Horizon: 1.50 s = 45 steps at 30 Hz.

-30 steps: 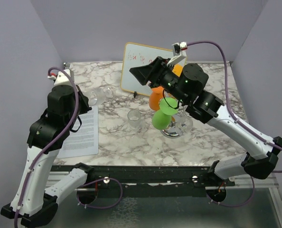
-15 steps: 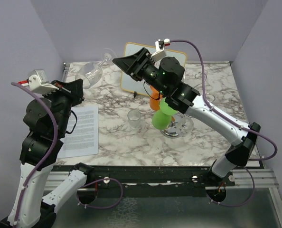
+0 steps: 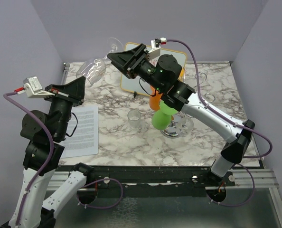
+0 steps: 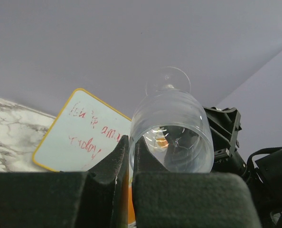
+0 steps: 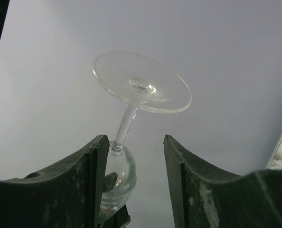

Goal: Place the wine glass upside down on the wine glass rack

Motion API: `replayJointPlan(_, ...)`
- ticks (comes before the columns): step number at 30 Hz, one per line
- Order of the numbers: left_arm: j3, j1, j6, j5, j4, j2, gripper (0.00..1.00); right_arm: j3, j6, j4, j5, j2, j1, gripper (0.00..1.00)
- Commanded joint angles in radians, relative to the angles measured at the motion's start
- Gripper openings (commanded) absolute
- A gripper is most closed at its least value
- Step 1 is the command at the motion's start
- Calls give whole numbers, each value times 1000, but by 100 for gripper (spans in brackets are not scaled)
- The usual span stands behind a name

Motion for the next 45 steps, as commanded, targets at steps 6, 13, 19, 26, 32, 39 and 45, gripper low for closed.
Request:
replayJointPlan(6,-40,-1,-37,67,142,-3,0,52,29,80,-81,41,7,45)
replayJointPlan(13,-66,-1,-40,73,160,-4,0,51,35,93,-95,48,6,40)
replayJointPlan(19,-72,-1,-33,80,167,-14,0,93,33,89,-113,75,7,33)
replayJointPlan(26,-113,-1,-29,111,205,-39,0,110,25,134,-128,98,6,13)
replayJointPlan(32,-118,-1,-18,99,168,-56,13,62,-46,201,-77,69,5,1)
replayJointPlan(39,-116,-1,6,59,66,-98,60,-2,-268,279,16,23,6,1)
replayJointPlan(45,-66,-1,-10,62,-62,-156,80,-91,-480,416,-6,-15,6,1)
